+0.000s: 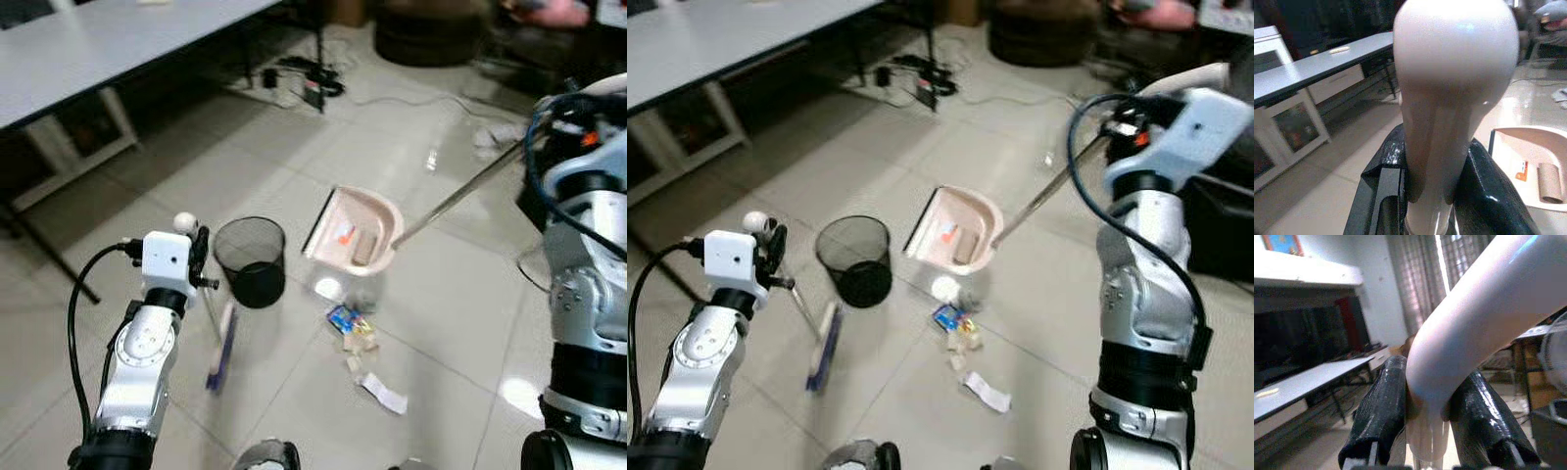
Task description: Sweep floor
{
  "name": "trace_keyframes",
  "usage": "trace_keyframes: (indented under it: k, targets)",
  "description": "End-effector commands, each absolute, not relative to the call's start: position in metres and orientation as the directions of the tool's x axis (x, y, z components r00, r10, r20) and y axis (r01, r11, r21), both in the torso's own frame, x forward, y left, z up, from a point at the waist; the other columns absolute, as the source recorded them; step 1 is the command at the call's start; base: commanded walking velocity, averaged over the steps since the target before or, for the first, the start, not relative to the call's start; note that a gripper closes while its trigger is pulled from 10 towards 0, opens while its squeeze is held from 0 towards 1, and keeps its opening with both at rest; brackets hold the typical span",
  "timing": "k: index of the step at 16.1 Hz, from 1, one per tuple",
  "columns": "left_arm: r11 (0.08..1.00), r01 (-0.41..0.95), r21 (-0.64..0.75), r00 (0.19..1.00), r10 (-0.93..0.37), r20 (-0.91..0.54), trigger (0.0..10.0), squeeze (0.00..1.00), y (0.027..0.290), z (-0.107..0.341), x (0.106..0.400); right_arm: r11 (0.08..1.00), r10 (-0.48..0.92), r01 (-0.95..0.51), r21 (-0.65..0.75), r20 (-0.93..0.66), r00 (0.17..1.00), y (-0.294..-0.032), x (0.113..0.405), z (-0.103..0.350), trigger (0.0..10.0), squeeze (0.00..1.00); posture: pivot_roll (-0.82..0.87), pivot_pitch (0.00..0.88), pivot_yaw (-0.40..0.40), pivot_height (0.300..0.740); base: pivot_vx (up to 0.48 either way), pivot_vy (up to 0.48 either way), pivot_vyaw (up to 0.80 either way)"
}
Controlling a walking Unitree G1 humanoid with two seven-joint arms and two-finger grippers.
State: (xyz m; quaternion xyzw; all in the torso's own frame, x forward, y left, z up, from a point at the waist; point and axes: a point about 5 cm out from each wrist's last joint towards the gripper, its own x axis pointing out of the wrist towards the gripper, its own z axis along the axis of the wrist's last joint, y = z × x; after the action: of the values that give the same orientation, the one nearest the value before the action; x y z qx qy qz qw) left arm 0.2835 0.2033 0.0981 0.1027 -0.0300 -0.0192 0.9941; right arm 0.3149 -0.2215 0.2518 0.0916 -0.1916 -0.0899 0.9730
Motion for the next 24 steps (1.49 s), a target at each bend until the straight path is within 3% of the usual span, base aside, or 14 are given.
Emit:
trace_keyframes:
  k: [1, 6, 18, 24]
  targets:
    - [0.975, 0.004, 0.220, 0.995, -0.026, 0.100, 10.0, 0.00, 0.207, 0.108, 0.282, 0.969, -0.201, 0.123, 0.214, 0.393, 0.898, -0.217, 0.316, 0.265, 10.0, 0.00, -0.04, 0.000, 0.061, 0.740, 0.285, 0.000, 0.80]
    - [0.974, -0.001, 0.225, 0.998, -0.015, 0.069, 10.0, 0.00, 0.207, 0.099, 0.270, 0.960, -0.220, 0.132, 0.248, 0.373, 0.901, -0.221, 0.320, 0.260, 10.0, 0.00, -0.02, 0.000, 0.045, 0.740, 0.336, 0.000, 0.08]
    - [0.978, -0.011, 0.209, 0.998, -0.002, 0.061, 10.0, 0.00, 0.197, 0.100, 0.276, 0.957, -0.212, 0.122, 0.265, 0.345, 0.915, -0.219, 0.327, 0.251, 10.0, 0.00, -0.02, 0.000, 0.025, 0.740, 0.356, 0.000, 0.00]
    - [0.979, -0.022, 0.203, 0.998, 0.010, 0.057, 10.0, 0.00, 0.199, 0.100, 0.277, 0.951, -0.227, 0.129, 0.281, 0.351, 0.908, -0.222, 0.328, 0.252, 10.0, 0.00, -0.03, 0.000, 0.033, 0.740, 0.369, 0.000, 0.41]
